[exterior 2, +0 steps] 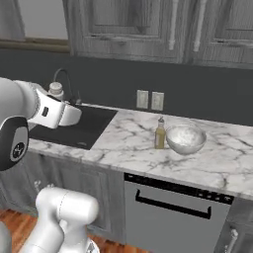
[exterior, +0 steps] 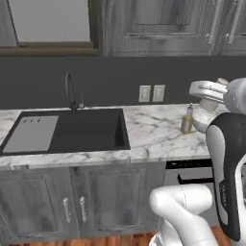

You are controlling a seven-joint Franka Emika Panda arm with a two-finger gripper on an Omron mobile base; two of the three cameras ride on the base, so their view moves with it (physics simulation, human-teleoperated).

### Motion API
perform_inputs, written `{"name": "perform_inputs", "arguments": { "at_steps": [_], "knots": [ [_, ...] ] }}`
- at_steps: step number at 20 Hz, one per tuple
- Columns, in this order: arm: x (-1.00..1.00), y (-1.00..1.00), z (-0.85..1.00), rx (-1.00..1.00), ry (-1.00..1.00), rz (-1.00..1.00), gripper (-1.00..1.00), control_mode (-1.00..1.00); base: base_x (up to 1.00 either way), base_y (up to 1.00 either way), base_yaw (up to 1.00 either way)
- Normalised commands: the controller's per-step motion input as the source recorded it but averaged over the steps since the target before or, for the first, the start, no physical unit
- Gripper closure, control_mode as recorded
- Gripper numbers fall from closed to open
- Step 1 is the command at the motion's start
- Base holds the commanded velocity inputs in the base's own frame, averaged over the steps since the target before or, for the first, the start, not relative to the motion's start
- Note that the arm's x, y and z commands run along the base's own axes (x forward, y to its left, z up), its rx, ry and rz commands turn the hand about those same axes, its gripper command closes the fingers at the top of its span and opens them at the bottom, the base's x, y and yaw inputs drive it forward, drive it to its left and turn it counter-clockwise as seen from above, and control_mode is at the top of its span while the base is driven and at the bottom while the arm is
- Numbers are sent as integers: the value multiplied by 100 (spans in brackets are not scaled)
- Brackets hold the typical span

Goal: Retrieve the bottle and the shaker from the cabinet and place them next to the mixing bowl on the counter. Then add garlic from the fridge to the mixing bowl.

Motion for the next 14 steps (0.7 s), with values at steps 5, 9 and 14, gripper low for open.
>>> {"name": "perform_inputs", "arguments": {
  "at_steps": [5,9,14],
  "knots": [
    [0,0,0,0,0,0,100,100,38,-100,-25],
    [0,0,0,0,0,0,100,100,55,-94,-18],
    [0,0,0,0,0,0,100,100,77,-49,-17]
  ]
}}
